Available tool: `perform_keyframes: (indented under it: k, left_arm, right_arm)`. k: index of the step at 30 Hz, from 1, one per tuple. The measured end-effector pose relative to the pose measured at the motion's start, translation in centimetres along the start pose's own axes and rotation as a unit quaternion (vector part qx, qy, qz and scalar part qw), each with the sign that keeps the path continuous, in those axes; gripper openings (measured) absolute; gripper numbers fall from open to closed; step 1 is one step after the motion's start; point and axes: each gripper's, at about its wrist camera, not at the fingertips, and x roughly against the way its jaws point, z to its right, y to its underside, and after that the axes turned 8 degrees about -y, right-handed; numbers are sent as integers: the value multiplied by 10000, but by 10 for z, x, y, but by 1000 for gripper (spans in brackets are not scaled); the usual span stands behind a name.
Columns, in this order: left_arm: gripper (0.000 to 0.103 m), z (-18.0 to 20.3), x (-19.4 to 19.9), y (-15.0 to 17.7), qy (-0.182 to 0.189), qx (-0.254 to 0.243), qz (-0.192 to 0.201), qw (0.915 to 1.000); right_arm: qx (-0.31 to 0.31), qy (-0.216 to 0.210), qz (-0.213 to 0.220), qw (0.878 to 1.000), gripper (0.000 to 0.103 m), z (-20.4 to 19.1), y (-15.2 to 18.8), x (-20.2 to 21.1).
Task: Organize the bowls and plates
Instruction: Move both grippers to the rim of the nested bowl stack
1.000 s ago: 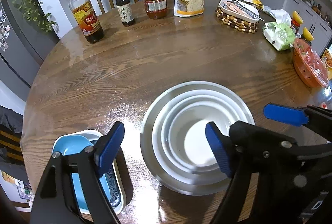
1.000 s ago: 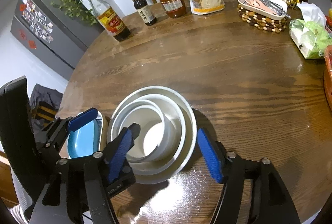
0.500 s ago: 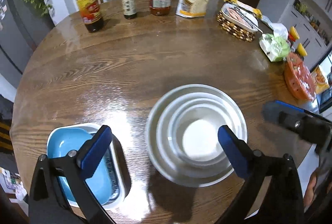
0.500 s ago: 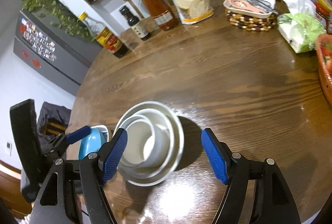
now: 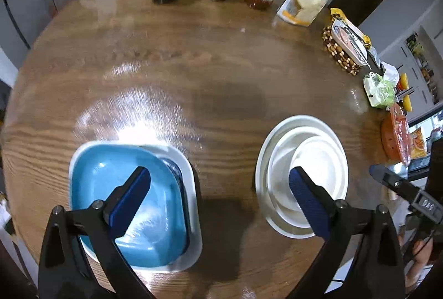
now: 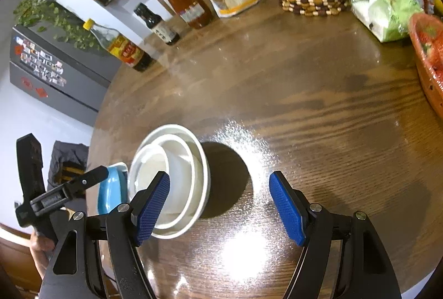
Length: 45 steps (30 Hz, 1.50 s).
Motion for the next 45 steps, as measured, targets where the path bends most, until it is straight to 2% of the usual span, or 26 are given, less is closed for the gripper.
perform_keyframes:
  k: [4,6,11,13,20,28,32,38,43,45]
  left_arm:
    - [88,0,-9,2,-132,-19,-144,9998]
    - [78,0,-11,2,-157,-53,-174,9997]
    - [71,1,-13,2,-109,-93,-198,9997]
    - [70,4,-12,2,-59,-140,-179,9997]
    - [67,12,-19,-2,-263,-400,-190,9987]
    - [67,23,-27,-3,-475,-686,-248,9962]
    - [58,29,-34,1,-537,-837,-357,9944]
    - [56,31,-33,1,-633,-901,-253,9936]
    - [45,38,-33,0,-640,-908,-177,9937]
    - [35,40,-32,1,-614,-893,-137,9940]
  right_arm:
    - [-28,-2,-136,9999,75,6,0,-8]
    - [-24,5,-177,9998,75,8,1,-11]
    - [75,42,-223,9997,75,10,2,-14]
    - [94,33,-246,9996,75,11,3,-14]
    - [181,188,-373,9990,74,10,5,-21]
    - [75,91,-356,9993,74,12,3,-24]
    - [127,171,-421,9989,73,12,3,-24]
    - [93,155,-576,9982,72,13,2,-34]
    - [54,63,-571,9983,64,13,-3,-41]
    - [79,-47,-526,9986,55,11,-3,-43]
